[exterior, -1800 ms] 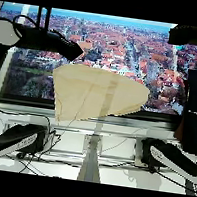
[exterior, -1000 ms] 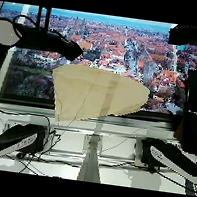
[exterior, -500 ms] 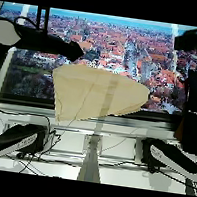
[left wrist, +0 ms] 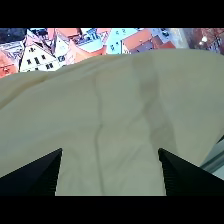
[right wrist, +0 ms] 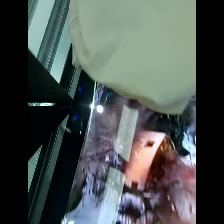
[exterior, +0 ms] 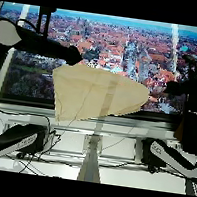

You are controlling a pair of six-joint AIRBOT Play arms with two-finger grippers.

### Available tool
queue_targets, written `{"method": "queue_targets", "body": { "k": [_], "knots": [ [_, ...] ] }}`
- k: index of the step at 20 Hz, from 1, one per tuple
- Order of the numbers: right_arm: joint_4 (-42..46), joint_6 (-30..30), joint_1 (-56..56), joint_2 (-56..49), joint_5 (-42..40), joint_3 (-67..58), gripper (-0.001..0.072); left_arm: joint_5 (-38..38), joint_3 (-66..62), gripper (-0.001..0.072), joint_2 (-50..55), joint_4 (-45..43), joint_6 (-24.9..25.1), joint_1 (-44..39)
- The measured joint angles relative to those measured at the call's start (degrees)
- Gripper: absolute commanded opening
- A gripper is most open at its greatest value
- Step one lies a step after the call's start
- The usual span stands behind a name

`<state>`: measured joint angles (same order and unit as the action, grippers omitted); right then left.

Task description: Fold the clothes and pants, and hang the long-sleeved shirts on hangers.

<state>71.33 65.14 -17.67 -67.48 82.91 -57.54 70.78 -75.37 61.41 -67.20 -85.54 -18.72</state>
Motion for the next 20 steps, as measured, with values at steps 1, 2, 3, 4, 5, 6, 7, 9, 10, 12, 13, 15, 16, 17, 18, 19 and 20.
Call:
{"method": "queue_targets", "body": {
  "k": [1, 2, 3, 4, 5, 6, 7, 9, 10, 12, 13, 15, 16, 17, 18, 19, 20],
  "knots": [
    [-2.71, -0.48, -0.63, -0.04, -1.68, 3.74, 0.0355, 0.17, 0.0, 0.0696, 0.0, -0.22, -0.04, -0.04],
    [-4.98, -0.7, -1.01, -0.04, -3.48, 6.84, 0.0474, 0.35, 0.0, 0.0697, 0.0, -0.37, -0.07, -0.04],
    [-7.21, -0.85, -1.33, -0.09, -5.62, 9.9, 0.0476, 0.42, 0.0, 0.0697, 0.0, -0.48, -0.09, -0.04],
    [-8.79, -0.9, -1.57, -0.09, -7.32, 12.37, 0.0475, 0.46, 0.0, 0.0697, 0.0, -0.61, -0.15, -0.04],
    [-10.36, -0.92, -1.73, -0.09, -9.25, 14.73, 0.044, 0.55, 0.0, 0.0696, 0.0, -0.66, -0.17, -0.04],
    [-11.76, -0.96, -1.84, -0.11, -10.69, 16.59, 0.0407, 0.68, 0.0, 0.0696, 0.0, -0.7, -0.17, -0.04],
    [-12.92, -1.03, -1.95, -0.11, -11.8, 18.25, 0.0366, 0.68, 0.0, 0.0696, 0.0, -0.74, -0.2, -0.04],
    [-14.58, -1.09, -2.03, -0.11, -13.84, 20.59, 0.0366, 0.68, 0.0, 0.0696, 0.0, -0.85, -0.2, -0.04],
    [-15.34, -1.11, -2.05, -0.11, -14.73, 21.49, 0.0362, 0.68, 0.0, 0.0696, 0.0, -0.85, -0.2, -0.04],
    [-17.09, -1.14, -1.77, -0.11, -16.15, 22.62, 0.0117, 0.63, 0.0, 0.0696, 0.0, -1.09, -0.2, -0.04],
    [-18.36, -1.18, -1.38, -0.11, -16.68, 22.97, 0.0046, 0.46, 0.0, 0.0696, 0.0, -1.55, -0.2, -0.04],
    [-21.68, -1.97, -0.15, -0.11, -17.55, 23.34, 0.0013, -0.5, 0.0, 0.0696, 0.0, -4.07, -0.2, -0.04],
    [-23.5, -2.69, 0.72, -0.11, -17.94, 23.26, 0.0013, -1.01, 0.0, 0.0696, 0.0, -6.01, -0.22, 0.02],
    [-25.07, -3.39, 1.62, -0.11, -18.12, 22.82, 0.0013, -1.36, 0.07, 0.0695, 0.0, -8.31, -0.22, 0.22],
    [-26.4, -3.98, 2.58, -0.11, -18.29, 22.1, 0.0013, -1.36, 0.26, 0.0693, 0.0, -10.54, -0.24, 0.57],
    [-27.58, -4.46, 3.69, -0.11, -18.58, 21.03, 0.0013, -1.31, 0.76, 0.0692, -0.02, -12.87, -0.22, 1.22],
    [-28.46, -4.81, 4.74, -0.11, -18.93, 19.8, 0.0013, -0.92, 1.6, 0.0692, -0.02, -14.8, -0.22, 2.14]
  ]
}}
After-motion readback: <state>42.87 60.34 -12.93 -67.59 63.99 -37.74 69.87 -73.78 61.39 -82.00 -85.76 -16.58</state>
